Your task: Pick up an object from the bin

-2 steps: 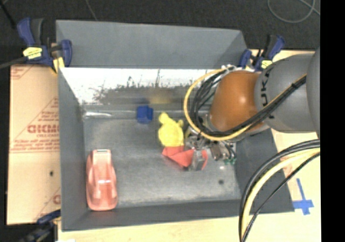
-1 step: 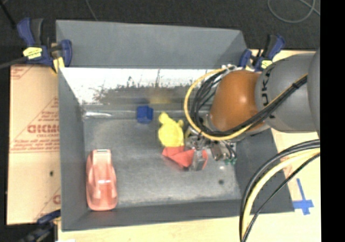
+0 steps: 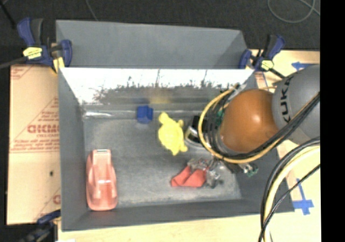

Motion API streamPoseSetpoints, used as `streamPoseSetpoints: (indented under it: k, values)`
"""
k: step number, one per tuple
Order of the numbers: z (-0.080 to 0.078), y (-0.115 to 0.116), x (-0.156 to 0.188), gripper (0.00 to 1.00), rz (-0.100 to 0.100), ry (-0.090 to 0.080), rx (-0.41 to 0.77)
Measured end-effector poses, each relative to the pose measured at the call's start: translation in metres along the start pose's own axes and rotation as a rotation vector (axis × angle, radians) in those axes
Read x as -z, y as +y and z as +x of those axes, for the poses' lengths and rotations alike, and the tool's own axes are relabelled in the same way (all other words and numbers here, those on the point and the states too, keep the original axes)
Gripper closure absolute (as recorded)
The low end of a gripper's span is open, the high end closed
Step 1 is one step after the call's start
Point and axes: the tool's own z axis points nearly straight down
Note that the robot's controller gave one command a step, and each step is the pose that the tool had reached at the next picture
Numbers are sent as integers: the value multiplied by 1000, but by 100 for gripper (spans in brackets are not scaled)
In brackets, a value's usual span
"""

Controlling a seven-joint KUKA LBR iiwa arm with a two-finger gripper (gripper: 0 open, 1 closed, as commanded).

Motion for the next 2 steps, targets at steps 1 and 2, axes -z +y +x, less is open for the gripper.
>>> streamPoseSetpoints:
  k: [1,2]
  values:
    - [0,0,0,100,0,0,0]
    - [-2,0,45,100,-5,6,23]
